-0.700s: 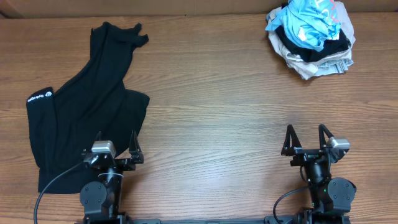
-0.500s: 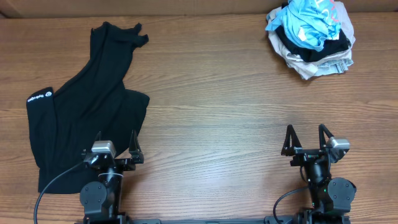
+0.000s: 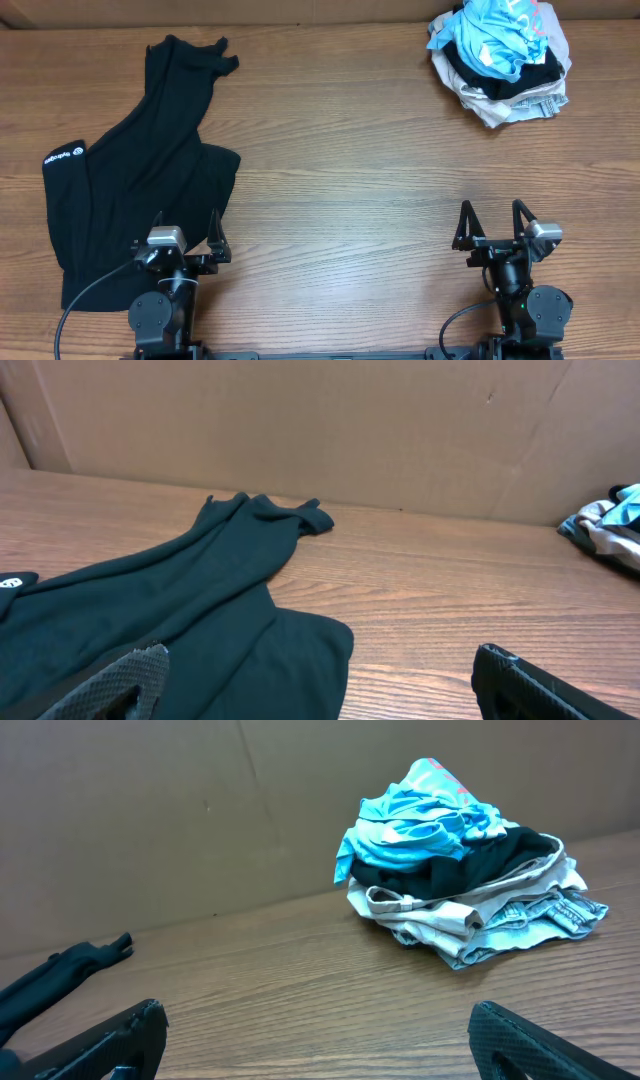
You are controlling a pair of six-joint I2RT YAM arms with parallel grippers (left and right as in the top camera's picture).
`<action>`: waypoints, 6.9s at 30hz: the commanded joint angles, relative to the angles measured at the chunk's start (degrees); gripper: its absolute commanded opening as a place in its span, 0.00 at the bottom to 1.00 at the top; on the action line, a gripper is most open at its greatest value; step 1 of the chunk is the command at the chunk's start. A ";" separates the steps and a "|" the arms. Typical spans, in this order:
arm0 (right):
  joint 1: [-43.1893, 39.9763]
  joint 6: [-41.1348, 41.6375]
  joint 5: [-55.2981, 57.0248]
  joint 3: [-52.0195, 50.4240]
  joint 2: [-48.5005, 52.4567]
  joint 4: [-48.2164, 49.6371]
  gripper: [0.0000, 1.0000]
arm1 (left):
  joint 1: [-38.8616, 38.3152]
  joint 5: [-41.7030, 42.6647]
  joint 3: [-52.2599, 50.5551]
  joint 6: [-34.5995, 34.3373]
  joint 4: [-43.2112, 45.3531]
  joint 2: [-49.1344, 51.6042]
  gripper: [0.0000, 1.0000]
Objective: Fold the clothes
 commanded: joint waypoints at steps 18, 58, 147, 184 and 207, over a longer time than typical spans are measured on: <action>0.26 -0.22 1.97 -0.61 -0.68 0.31 1.00 | -0.11 -0.31 -0.17 -0.39 -0.15 -0.63 1.00; 0.26 0.07 -3.80 3.41 -0.68 1.03 1.00 | -0.04 1.68 5.81 -0.42 -6.47 -0.46 1.00; 0.26 -1.42 -6.58 58.97 71.89 -41.07 0.77 | -30.10 8.00 80.39 6.88 -37.77 117.50 0.04; 7.52 1.60 -10.64 58.95 71.95 -40.94 0.85 | -10.16 -13.31 128.19 -3.39 -61.35 124.15 0.96; 7.56 1.57 -9.97 58.95 71.95 -42.75 0.72 | 0.85 -11.32 128.15 -9.86 -47.19 143.80 0.44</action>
